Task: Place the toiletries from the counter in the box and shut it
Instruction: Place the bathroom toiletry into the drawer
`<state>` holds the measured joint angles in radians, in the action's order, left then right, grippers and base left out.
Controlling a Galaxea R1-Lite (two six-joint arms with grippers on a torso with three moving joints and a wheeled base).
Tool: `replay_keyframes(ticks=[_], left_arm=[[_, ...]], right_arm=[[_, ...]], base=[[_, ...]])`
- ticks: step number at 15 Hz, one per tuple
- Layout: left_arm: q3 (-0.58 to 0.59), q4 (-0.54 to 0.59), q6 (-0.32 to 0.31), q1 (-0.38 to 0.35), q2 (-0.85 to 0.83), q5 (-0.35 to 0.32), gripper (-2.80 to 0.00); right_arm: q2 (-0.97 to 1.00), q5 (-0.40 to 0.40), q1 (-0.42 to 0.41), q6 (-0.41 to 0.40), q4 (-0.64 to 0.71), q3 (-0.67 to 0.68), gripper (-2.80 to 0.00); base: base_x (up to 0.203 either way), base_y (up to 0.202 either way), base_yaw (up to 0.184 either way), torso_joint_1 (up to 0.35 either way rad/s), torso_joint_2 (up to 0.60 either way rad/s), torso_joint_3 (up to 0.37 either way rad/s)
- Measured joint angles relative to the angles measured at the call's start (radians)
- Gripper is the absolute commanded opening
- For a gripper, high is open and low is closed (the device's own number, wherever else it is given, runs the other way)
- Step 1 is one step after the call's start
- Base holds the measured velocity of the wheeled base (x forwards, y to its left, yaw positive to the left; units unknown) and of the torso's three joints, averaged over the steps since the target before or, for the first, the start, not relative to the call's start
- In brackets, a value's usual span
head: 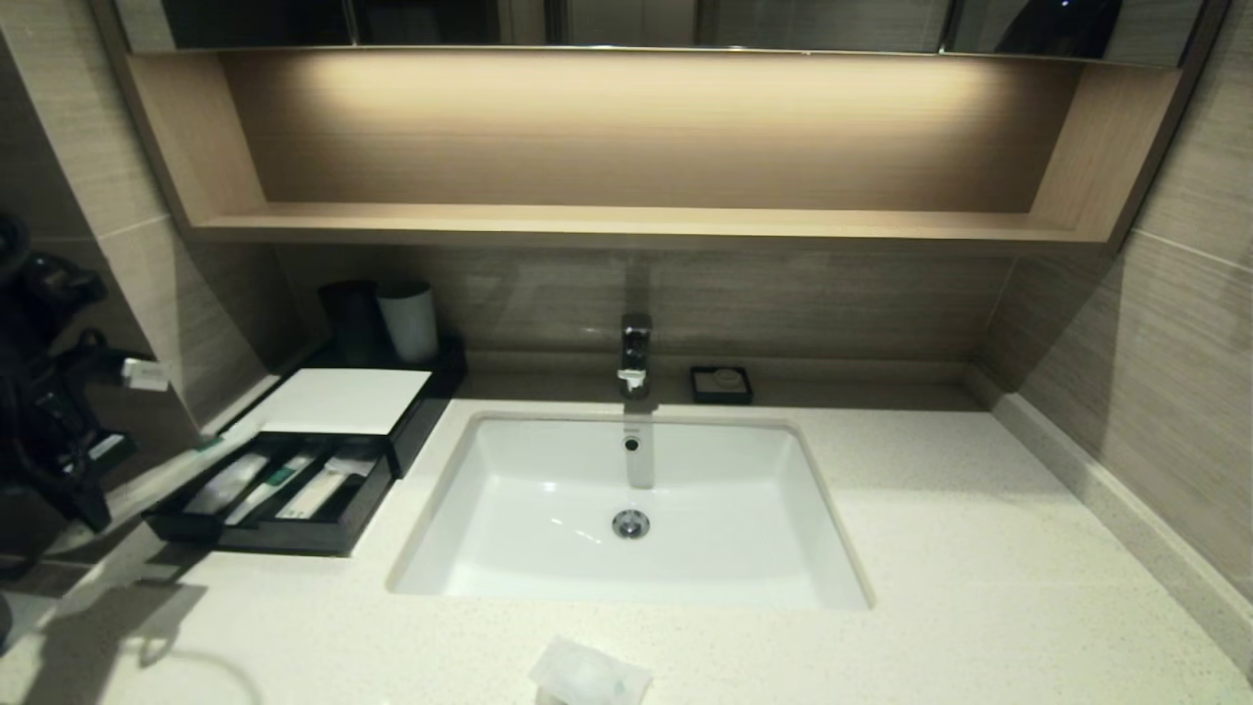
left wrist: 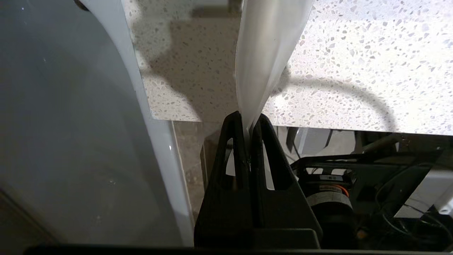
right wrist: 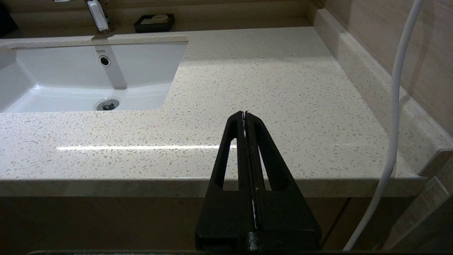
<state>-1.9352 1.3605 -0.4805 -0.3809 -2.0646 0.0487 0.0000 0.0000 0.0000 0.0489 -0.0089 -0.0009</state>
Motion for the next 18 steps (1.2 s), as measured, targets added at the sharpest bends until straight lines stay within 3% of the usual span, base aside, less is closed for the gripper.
replay_keyframes(ticks=[11, 18], left_arm=[[-0.018, 0.0, 0.015, 0.043, -0.088, 0.035, -2.8], [-0.018, -0.075, 0.099, 0.071, -0.119, 0.05, -2.8]], right_arm=[[0.0, 0.0, 0.0, 0.0, 0.0, 0.0, -2.8], [0.0, 0.0, 0.0, 0.0, 0.0, 0.0, -2.8]], base=[[0.0, 0.0, 0.0, 0.0, 0.0, 0.0], [0.0, 0.0, 0.0, 0.0, 0.0, 0.0]])
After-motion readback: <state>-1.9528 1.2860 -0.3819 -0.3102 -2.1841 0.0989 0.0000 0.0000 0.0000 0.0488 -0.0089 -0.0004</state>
